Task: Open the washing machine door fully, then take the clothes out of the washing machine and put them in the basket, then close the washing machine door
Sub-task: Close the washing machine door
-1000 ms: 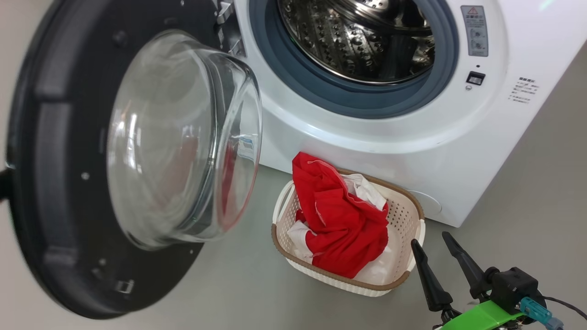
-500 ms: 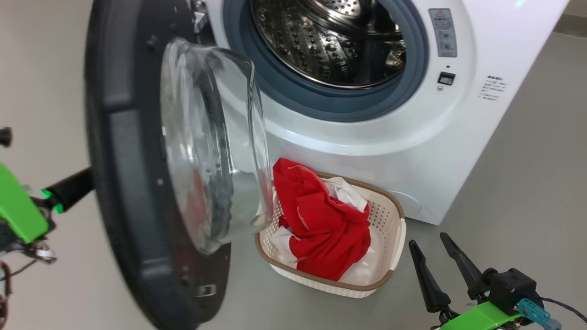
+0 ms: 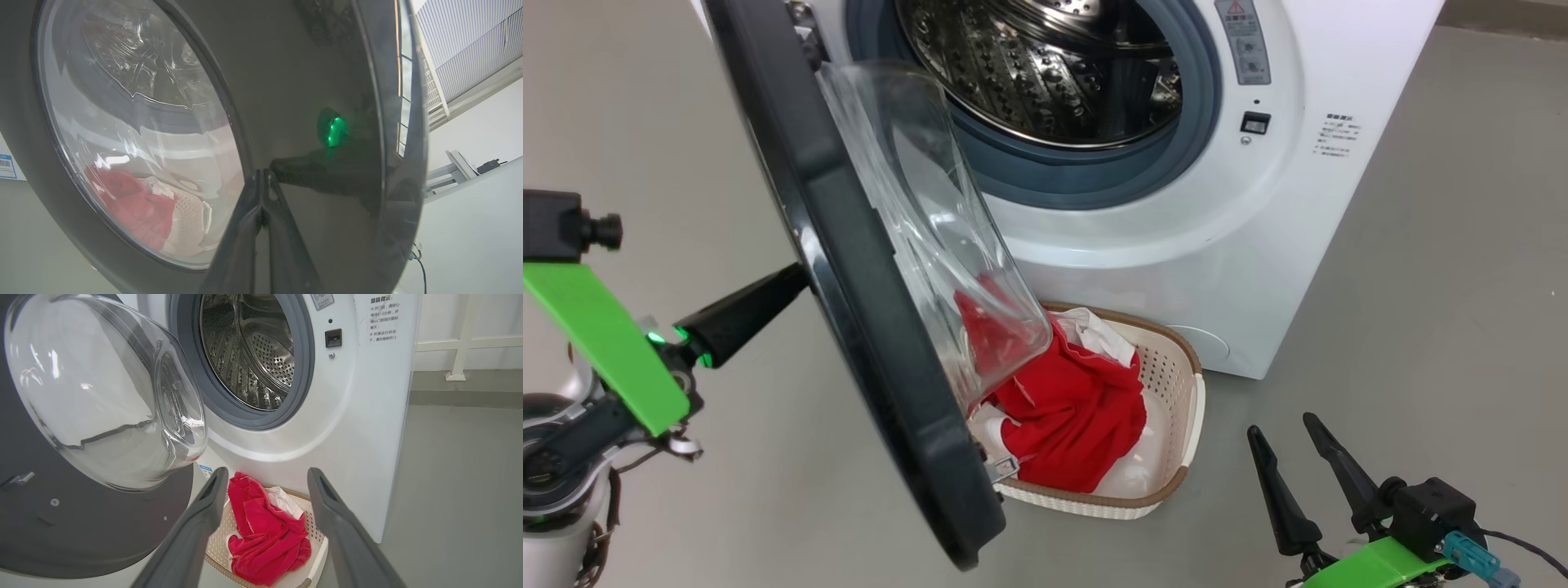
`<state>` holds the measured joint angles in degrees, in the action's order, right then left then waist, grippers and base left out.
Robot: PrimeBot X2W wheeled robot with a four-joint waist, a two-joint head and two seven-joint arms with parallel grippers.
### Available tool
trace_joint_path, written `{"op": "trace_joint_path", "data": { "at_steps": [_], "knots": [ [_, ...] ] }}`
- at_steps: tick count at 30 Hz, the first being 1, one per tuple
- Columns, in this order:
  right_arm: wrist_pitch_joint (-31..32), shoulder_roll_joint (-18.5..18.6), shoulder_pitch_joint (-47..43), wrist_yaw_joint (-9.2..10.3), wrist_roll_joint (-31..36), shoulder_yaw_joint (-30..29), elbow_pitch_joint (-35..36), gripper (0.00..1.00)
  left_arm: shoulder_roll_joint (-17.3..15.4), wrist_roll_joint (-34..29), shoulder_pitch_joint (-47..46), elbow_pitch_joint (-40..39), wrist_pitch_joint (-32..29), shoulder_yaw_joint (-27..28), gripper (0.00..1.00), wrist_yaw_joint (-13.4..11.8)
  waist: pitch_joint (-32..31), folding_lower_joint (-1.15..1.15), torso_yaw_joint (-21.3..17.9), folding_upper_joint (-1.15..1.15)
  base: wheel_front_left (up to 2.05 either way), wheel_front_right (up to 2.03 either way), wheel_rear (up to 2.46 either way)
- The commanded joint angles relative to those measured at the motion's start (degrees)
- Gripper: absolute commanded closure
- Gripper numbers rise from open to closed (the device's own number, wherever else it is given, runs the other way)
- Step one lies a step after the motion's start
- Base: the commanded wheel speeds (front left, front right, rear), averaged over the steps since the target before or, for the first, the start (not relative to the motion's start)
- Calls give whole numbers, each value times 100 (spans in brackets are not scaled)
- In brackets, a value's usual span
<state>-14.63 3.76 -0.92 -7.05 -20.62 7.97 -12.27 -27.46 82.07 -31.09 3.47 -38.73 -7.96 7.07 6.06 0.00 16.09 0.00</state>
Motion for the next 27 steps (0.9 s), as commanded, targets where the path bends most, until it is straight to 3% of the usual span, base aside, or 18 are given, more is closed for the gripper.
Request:
{"op": "trace_joint_path", "data": {
  "at_steps": [1, 15, 21, 24, 26, 27],
  "knots": [
    [-37, 11, 104, -44, 17, 115, 151, 0, -198, -47, -340, -196, 107, 170, 100, 42, 28, 0, -46, 0, 0, 0, 0],
    [-37, -38, 70, -44, 13, 74, 129, 0, -328, -36, 132, 246, 1126, -160, 100, 42, -48, 0, 82, 0, 0, 0, 0],
    [-37, -57, -5, -44, -8, 107, 114, 0, -236, 27, 655, 497, 1656, -303, 78, 42, -181, 0, 202, 0, 0, 0, 0],
    [-37, -64, -31, -44, -14, 122, 111, 0, -212, 11, 928, 610, 1931, -380, 58, 42, -237, 0, 255, 0, 0, 0, 0],
    [-37, -67, -56, -44, -21, 138, 110, 0, -182, 24, 1121, 671, 2095, -448, 51, 42, -267, 0, 287, 0, 0, 0, 0],
    [-37, -68, -71, -44, -24, 137, 110, 0, -156, 57, 1217, 697, 2172, -471, 38, 42, -279, 0, 307, 0, 0, 0, 0]
  ]
}}
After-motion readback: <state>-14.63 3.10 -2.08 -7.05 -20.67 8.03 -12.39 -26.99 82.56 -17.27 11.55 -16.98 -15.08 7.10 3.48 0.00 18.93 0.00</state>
